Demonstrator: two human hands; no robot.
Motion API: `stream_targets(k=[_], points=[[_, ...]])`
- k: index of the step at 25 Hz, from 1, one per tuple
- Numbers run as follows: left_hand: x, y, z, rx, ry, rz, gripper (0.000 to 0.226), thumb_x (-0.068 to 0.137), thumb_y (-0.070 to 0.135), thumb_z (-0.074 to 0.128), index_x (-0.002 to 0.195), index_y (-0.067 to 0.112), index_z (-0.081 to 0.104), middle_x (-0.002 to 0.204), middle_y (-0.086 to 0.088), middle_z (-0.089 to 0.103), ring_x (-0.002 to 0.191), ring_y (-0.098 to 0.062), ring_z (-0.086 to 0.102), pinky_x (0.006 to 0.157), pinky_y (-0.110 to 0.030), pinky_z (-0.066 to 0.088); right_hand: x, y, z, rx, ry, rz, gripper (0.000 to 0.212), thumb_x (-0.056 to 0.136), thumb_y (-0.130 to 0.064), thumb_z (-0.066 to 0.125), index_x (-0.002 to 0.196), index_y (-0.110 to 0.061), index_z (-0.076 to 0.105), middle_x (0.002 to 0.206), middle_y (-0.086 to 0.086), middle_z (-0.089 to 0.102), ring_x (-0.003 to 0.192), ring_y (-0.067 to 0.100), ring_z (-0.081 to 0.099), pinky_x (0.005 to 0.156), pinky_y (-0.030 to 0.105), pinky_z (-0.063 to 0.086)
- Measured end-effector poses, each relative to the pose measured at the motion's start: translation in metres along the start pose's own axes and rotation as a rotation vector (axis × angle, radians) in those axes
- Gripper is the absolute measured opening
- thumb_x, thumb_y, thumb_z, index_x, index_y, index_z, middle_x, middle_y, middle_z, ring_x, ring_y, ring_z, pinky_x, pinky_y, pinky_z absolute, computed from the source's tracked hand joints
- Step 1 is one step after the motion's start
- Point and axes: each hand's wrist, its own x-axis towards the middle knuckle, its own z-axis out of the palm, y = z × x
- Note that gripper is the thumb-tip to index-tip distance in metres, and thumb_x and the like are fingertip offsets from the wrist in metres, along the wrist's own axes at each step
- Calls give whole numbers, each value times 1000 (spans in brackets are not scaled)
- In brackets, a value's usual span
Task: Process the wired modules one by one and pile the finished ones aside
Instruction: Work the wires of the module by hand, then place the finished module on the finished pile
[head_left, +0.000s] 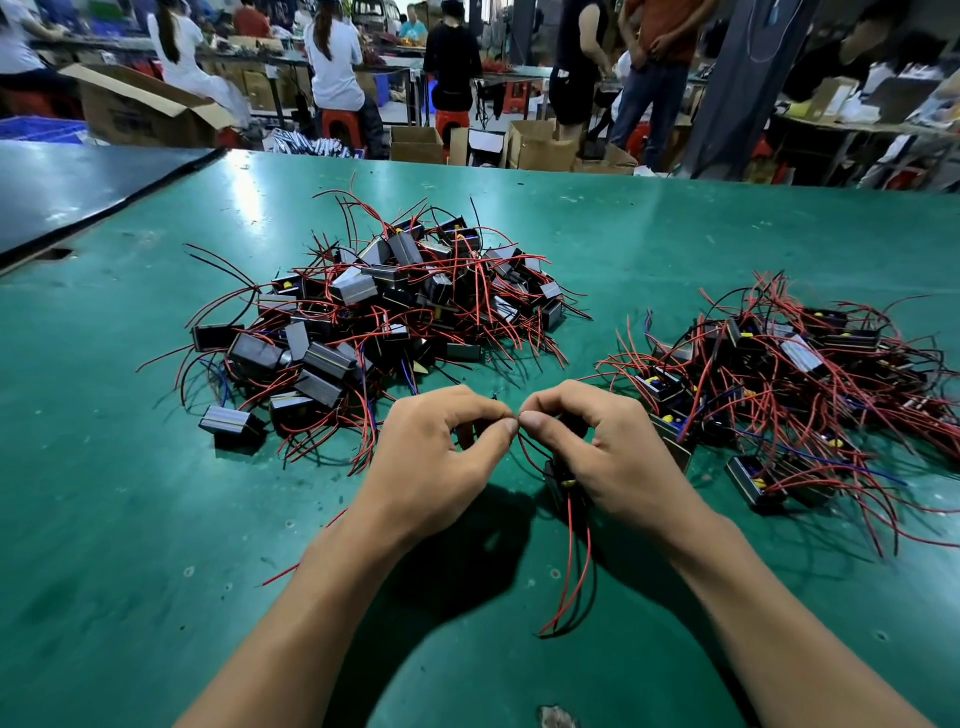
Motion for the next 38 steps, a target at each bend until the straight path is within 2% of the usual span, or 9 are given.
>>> stream_targets(k=[6,9,12,17,22,25,30,34,38], points=[[-2,1,5,296,25,153,14,85,29,66,86,20,77,73,7,67,70,-19,58,67,-47,45,2,-4,-2,-36,-57,82,18,97,-18,64,81,-27,63,71,-12,61,67,5,54,68,30,47],[0,0,4,196,69,114,15,85,29,70,93,19,77,82,9,70,79,-17,62,75,-40,49,2,-5,-4,64,-17,151,15,96,-18,65,82,-22,65,63,-14,55,59,4,46,60,24,42],[2,-7,-2,86,105,-12,18,86,27,74,103,21,75,90,13,69,87,-7,63,82,-25,48,4,-3,-9,170,118,203,12,96,-17,65,84,-18,67,65,-13,58,59,5,49,61,20,44],[1,-18,-3,128,14,-141,24,90,30,69,113,25,70,93,13,68,89,-2,63,81,-19,47,10,11,-20,303,346,322,15,100,-18,59,85,-20,64,65,-5,57,55,7,49,58,16,42],[-3,-24,3,220,-87,-151,36,91,32,66,126,23,63,118,6,67,110,-9,59,97,-21,41,14,25,-35,270,684,412,15,98,-27,57,84,-26,62,54,-15,56,51,4,48,54,23,40],[-4,-25,4,227,-113,-153,36,92,36,64,126,25,63,123,8,65,112,-6,56,93,-15,35,14,31,-45,282,911,456,15,99,-31,52,85,-28,56,63,-11,57,59,15,53,58,35,42],[-6,-25,9,251,-171,-134,24,92,34,64,111,21,71,109,4,71,106,-14,60,96,-32,45,14,23,-54,281,1218,404,14,102,-28,46,89,-32,47,86,-4,53,77,21,49,71,38,40],[-7,-27,10,244,-170,-136,16,91,30,65,100,21,75,100,5,73,100,-15,61,91,-32,45,11,6,-48,30,1264,263,12,99,-23,50,107,-15,53,105,7,49,79,2,46,78,28,42],[-7,-28,8,175,-117,-179,12,90,25,67,95,20,77,95,9,74,94,-10,63,88,-27,48,6,-2,-28,-487,1136,101,33,88,-24,65,117,-9,60,109,15,50,105,26,50,93,39,37]])
